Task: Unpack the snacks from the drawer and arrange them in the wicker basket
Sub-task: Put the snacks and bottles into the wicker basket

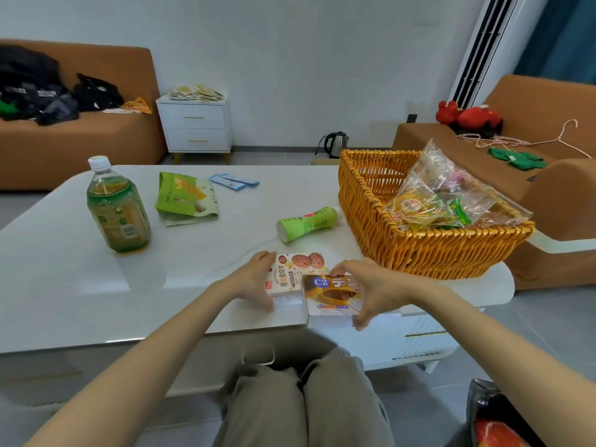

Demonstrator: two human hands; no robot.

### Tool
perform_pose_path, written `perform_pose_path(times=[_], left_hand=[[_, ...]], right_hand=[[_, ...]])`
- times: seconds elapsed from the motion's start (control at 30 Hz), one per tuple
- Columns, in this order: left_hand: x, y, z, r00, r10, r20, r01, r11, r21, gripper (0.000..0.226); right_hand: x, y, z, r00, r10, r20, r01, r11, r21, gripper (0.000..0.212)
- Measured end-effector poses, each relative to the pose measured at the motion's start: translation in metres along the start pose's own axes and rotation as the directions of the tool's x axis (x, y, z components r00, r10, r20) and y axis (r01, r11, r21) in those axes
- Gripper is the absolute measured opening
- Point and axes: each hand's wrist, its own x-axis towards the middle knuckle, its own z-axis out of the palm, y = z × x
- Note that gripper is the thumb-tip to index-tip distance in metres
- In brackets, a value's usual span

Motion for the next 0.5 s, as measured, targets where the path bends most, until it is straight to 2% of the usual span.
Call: perform_pose_path(times=[0.13, 0.23, 0.3, 0.37, 0.5], left_hand=[[-0.035, -0.018, 0.000, 0.999, -0.014, 0.035, 0.016, 0.998, -0.058, 0.115], [-0.059, -0.028, 0.002, 0.993, -0.058, 0.099, 0.091, 0.926, -0.367, 0.115], [-0.075, -0.038, 0.002, 0.989, -0.100, 0.112, 0.145, 0.828, -0.541, 0.106], [-0.087, -0.047, 0.000, 0.979, -0.189, 0.074, 0.188, 0.716, -0.673, 0.087], [-0.101, -0.050, -0.004, 0.925, -0.371, 0.087, 0.226, 0.351, -0.908, 0.055]], right_hand=[[-0.003, -0.025, -0.013, 0.996, -0.036, -0.082, 0.036, 0.999, -0.003, 0.099], [0.008, -0.048, -0.007, 0.986, -0.056, -0.155, 0.044, 0.996, -0.081, 0.100], [0.022, -0.063, 0.004, 0.980, -0.062, -0.189, 0.041, 0.993, -0.114, 0.099], [0.036, -0.077, 0.017, 0.976, -0.066, -0.209, 0.043, 0.993, -0.112, 0.099], [0.054, -0.088, 0.033, 0.981, -0.068, -0.184, 0.064, 0.998, -0.028, 0.091]])
